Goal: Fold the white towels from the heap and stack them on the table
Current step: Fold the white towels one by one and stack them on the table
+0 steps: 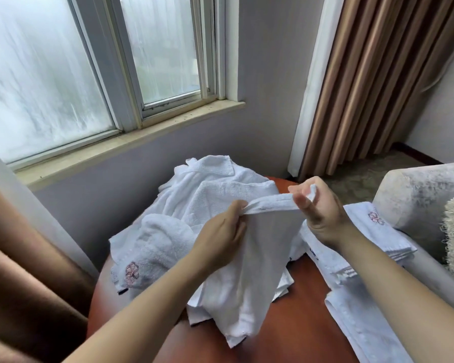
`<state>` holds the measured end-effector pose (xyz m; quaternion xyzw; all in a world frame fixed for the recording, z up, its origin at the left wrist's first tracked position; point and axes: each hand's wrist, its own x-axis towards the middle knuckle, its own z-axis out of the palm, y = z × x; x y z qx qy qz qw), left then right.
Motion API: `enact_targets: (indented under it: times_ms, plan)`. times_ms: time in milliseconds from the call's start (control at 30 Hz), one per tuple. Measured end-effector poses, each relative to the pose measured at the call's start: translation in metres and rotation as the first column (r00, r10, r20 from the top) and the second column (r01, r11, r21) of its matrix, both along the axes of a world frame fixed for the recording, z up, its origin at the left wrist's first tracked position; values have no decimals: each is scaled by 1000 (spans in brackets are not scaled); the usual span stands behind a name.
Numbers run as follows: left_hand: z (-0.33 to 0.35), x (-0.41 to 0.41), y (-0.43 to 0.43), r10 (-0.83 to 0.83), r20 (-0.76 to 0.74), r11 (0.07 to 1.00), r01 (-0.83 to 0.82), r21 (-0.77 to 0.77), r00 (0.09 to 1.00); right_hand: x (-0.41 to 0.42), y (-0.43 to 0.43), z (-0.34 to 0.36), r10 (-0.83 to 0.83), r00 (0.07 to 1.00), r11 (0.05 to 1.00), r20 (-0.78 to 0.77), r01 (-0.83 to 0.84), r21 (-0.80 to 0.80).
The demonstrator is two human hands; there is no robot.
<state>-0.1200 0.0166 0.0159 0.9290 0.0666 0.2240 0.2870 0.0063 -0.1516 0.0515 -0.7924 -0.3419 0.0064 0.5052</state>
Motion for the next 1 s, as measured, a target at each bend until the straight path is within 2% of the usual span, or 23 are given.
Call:
enact_targets:
  times_ms: [100,167,300,400,500,567,667,767,900,1000]
  plan:
    - [3,1,13,-57,33,998,58,-38,998,-1,-6,15,120,992,981,-44,-125,-148]
    - [4,3,18,-68,38,991,71,-112,997,0,-6,20,178,983,964,-53,-185,-188]
    - [10,2,25,-147,36,972,151,-181,988,2,1,24,77,995,996,-62,-74,51]
    - [14,-2,23,-169,-2,980,168,-109,986,3,4,25,40,996,988,-83,-27,152]
    - [18,0,19,-2,-182,996,18,87,983,7,3,25,14,997,976,-79,3,219]
    - [15,0,20,117,-342,970,-35,239,933,14,0,27,-57,997,970,-53,68,233]
    - [4,-3,29,145,-490,973,-34,228,859,25,-8,29,-174,984,951,-47,180,253]
    - [-3,-8,40,84,-466,985,-3,171,881,36,-20,24,-289,957,932,-36,290,218]
    - [-11,-15,48,10,-283,994,22,107,959,41,-38,11,-376,919,901,-119,393,186]
    - [-16,-15,49,-32,-190,996,46,70,981,36,-43,10,-377,916,903,-134,396,168]
